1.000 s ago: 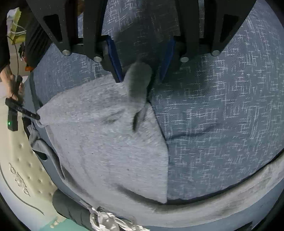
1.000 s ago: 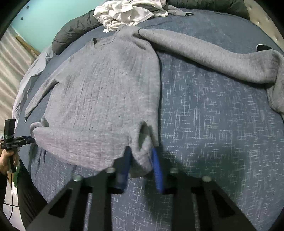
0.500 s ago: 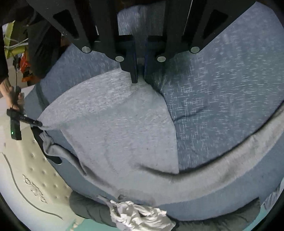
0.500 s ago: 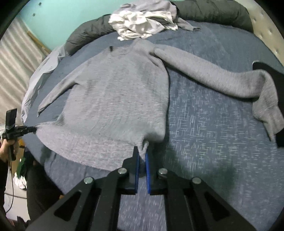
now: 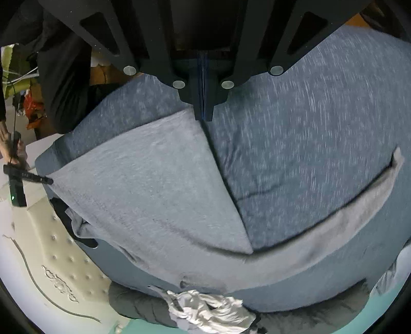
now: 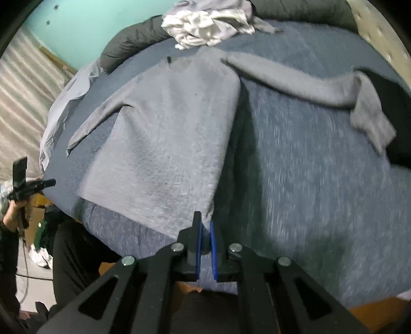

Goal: Fold clothes

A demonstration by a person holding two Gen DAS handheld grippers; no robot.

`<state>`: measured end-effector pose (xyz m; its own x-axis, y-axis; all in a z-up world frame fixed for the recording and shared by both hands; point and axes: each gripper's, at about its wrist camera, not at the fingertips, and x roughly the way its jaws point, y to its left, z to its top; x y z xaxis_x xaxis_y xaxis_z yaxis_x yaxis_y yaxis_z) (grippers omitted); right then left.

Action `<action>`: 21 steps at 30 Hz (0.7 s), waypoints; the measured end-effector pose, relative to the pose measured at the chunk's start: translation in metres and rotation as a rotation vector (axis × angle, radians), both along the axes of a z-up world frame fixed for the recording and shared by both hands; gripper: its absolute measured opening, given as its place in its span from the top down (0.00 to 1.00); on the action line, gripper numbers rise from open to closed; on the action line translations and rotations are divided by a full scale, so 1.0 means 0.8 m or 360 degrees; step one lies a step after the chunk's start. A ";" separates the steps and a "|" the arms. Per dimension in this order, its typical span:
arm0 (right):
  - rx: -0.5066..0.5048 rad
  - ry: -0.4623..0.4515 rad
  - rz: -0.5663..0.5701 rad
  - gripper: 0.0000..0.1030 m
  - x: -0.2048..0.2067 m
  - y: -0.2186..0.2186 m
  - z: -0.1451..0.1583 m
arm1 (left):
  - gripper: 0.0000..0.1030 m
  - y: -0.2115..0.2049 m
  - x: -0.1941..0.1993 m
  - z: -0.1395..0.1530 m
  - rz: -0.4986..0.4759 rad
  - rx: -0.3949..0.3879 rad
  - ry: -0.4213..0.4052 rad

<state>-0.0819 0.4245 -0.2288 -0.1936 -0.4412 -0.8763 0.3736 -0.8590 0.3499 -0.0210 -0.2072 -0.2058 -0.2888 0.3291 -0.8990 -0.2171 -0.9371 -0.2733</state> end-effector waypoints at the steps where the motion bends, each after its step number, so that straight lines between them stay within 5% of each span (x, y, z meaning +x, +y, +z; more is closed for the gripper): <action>1: 0.0004 -0.0012 -0.0017 0.95 0.000 0.000 -0.009 | 1.00 -0.003 0.003 -0.008 0.0015 0.0000 -0.0010; 12: 0.0181 -0.0028 -0.0114 0.91 -0.020 0.009 -0.071 | 0.98 0.030 -0.004 -0.080 0.0079 0.0089 -0.0139; 14: 0.0200 -0.0007 -0.0110 0.89 -0.023 0.009 -0.071 | 0.82 0.041 -0.012 -0.093 0.0071 0.0086 -0.0171; 17: 0.0228 0.0026 -0.0102 0.64 -0.027 0.010 -0.073 | 0.61 0.055 -0.024 -0.109 0.0066 0.0088 -0.0215; 21: 0.0264 0.0069 -0.0093 0.57 -0.033 0.010 -0.074 | 0.60 0.067 -0.035 -0.122 0.0051 0.0083 -0.0240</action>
<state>-0.1084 0.4327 -0.2884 -0.2539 -0.2779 -0.9265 0.3331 -0.9244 0.1860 -0.0494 -0.1534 -0.3035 -0.1628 0.3689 -0.9151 -0.1400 -0.9267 -0.3487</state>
